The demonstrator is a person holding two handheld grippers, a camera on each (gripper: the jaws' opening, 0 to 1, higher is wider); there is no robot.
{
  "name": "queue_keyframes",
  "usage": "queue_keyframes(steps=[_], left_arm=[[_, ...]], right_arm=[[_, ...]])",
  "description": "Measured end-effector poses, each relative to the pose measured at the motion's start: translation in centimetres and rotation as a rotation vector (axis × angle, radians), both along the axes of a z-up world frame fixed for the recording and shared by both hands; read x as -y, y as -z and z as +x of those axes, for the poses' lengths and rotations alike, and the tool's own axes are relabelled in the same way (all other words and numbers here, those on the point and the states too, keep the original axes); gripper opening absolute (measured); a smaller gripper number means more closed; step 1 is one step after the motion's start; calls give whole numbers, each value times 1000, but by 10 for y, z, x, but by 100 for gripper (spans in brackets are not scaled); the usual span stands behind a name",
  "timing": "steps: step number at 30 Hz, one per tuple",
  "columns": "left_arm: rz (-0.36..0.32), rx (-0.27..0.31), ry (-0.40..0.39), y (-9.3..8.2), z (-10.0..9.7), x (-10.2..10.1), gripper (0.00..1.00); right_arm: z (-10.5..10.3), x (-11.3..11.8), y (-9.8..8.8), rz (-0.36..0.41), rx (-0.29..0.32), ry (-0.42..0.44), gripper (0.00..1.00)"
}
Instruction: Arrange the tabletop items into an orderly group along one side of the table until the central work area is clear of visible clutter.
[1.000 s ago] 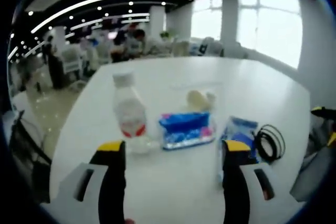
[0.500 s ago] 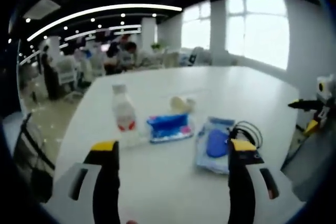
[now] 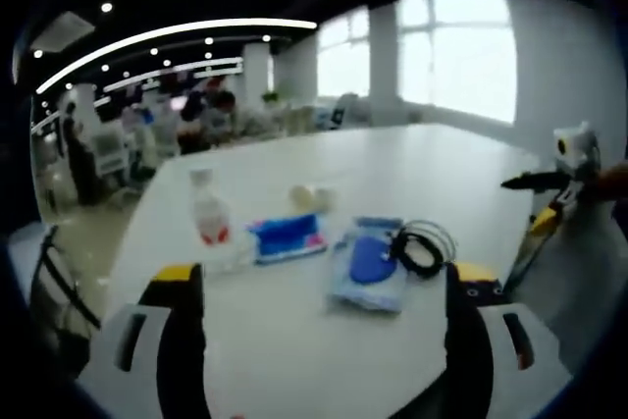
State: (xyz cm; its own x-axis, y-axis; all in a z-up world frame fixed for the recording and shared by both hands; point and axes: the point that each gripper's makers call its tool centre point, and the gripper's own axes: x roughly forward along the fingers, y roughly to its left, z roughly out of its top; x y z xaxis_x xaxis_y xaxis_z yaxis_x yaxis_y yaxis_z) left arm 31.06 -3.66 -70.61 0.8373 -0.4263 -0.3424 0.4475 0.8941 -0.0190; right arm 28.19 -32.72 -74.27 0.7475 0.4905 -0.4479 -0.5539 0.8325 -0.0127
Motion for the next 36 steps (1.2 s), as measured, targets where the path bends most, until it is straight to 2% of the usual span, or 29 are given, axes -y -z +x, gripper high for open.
queue_keyframes(steps=[2, 5, 8, 13, 15, 18, 24, 26, 36], left_arm=[[-40, 6, 10, -4, -6, 4, 100], [-37, 15, 14, -6, -12, 7, 100], [-1, 1, 36, -4, -19, 11, 100], [20, 43, 49, -11, -24, 11, 100], [37, 43, 49, -8, -27, 9, 100], [25, 15, 46, -1, -34, 8, 100], [28, 30, 65, 6, -43, 10, 100], [41, 1, 72, 12, -44, 10, 100], [88, 28, 105, 10, -45, 16, 100]], right_arm=[[0, 0, 0, 3, 0, 1, 100], [0, -1, -1, 2, 5, -2, 100], [0, -1, -1, 2, 7, -3, 100], [-1, -1, -2, 0, 10, -4, 100], [-1, -2, -2, 0, 11, -6, 100], [-2, -3, -2, -1, 9, -11, 100], [-3, -5, 0, -9, 5, -24, 99], [-3, -6, -1, -8, 5, -31, 99], [-6, -9, 2, -17, -4, -49, 99]])
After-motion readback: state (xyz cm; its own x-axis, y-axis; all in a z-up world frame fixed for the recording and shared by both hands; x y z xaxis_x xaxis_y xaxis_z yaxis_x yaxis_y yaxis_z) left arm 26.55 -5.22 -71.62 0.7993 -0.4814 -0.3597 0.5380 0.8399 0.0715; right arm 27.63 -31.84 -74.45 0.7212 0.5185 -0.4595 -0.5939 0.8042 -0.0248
